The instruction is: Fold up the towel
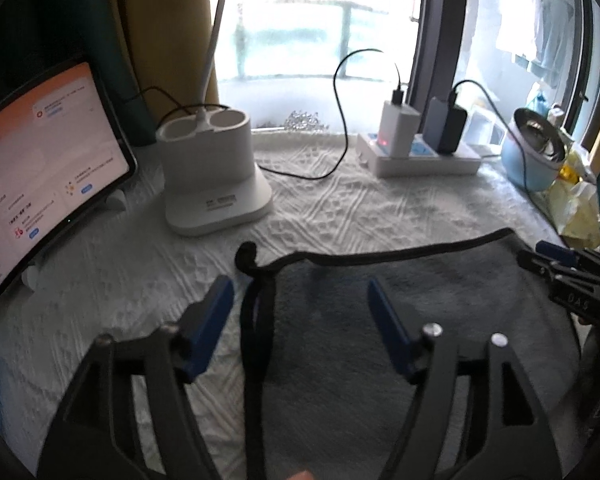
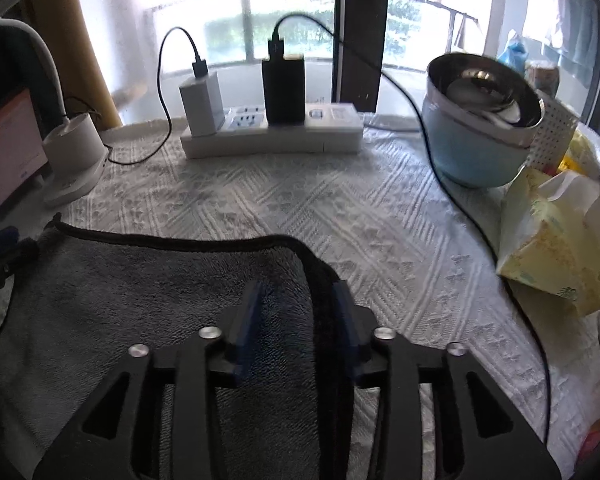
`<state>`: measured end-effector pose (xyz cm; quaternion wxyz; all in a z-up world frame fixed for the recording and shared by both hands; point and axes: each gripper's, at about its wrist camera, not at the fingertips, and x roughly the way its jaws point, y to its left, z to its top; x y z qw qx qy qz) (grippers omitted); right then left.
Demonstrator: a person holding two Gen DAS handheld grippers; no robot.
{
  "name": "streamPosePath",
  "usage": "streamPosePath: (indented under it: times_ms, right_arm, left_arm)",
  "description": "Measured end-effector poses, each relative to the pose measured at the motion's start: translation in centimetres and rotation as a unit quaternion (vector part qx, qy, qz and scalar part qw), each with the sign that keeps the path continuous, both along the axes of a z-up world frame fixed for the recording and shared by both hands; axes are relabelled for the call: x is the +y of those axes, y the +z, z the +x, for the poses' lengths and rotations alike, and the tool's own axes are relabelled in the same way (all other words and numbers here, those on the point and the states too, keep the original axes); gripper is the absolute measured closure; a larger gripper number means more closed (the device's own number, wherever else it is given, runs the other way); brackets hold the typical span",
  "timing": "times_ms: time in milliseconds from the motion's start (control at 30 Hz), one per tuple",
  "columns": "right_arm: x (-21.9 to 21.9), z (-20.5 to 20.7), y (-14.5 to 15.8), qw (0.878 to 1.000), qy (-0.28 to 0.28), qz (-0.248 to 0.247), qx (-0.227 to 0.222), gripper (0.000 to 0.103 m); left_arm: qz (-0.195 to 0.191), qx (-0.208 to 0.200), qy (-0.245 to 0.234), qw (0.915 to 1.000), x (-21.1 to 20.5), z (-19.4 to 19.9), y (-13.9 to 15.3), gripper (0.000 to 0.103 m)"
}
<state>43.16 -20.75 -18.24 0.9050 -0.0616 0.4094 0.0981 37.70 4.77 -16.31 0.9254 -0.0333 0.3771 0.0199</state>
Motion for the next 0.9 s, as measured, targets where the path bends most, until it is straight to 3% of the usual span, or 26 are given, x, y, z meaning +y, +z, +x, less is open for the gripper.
streamPosePath:
  times_ms: [100,167,500,900]
  right_arm:
    - [0.0,-0.7,0.9,1.0,0.002,-0.002,-0.013,0.041]
    - [0.0,-1.2,1.3,1.0,0.003,-0.003,-0.017,0.04]
    - [-0.2,-5.2,3.6,0.999,0.004,-0.004,-0.04,0.039]
    - [0.1,-10.1,5.6,0.998,0.012,-0.002,-0.065,0.039]
  left_arm:
    - [-0.003,-0.006,-0.002,1.0,-0.2,-0.9,0.6,0.029]
    - [-0.004,-0.012,-0.002,0.9999,-0.3,-1.5,1.1,0.028]
    - [-0.01,-0.046,-0.005,0.9989,-0.5,-4.9,3.5,0.024]
    - [-0.013,-0.056,-0.001,0.9984,-1.0,-9.9,5.0,0.023]
